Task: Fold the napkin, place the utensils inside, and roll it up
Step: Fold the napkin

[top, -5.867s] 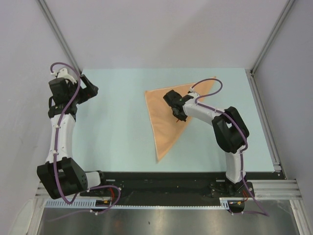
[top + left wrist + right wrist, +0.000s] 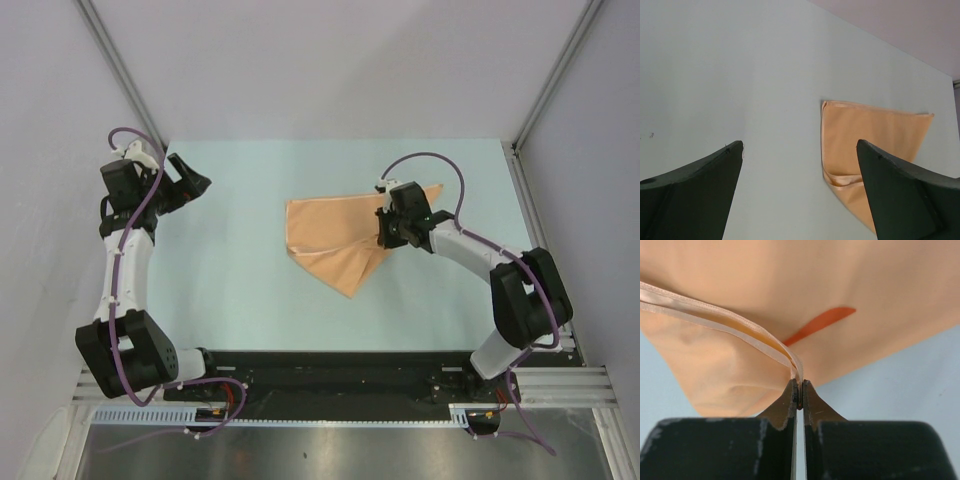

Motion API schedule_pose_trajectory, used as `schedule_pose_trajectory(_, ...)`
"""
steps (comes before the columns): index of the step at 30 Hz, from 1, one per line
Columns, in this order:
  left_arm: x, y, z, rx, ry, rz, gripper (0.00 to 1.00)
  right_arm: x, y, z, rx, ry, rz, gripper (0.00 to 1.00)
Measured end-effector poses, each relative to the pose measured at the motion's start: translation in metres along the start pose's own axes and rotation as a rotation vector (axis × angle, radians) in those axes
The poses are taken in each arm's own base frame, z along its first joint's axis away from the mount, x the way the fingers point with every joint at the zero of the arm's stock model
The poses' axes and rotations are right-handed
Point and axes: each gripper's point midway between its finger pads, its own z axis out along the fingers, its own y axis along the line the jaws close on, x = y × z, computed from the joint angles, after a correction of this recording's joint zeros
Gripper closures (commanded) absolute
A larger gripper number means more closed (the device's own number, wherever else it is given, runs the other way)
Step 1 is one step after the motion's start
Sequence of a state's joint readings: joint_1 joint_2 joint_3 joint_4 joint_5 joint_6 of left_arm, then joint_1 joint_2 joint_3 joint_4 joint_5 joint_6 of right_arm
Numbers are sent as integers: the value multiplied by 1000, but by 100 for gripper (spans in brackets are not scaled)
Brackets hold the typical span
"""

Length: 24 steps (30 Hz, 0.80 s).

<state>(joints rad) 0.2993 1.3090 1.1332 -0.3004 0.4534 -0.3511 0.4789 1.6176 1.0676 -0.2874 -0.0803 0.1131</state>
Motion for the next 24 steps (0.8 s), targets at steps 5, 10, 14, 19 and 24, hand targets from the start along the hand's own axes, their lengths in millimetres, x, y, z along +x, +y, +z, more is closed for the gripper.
schedule_pose_trajectory(5,0,0,0,2,0,-1,0,2,-22,8,41,8,37,100)
schedule_pose_trajectory(10,0,0,0,1,0,-1,0,10,-39,17,79,36,62,100)
schedule_pose_trajectory(14,0,1,0,1,-1,-1,0,14,-47,20,93,49,76,100)
schedule_pose_trajectory(19,0,1,0,0,-1,-2,0,15,-54,23,109,51,86,100)
schedule_pose_trajectory(24,-1,1,-1,-1,-1,-2,0,20,-60,27,122,66,96,100)
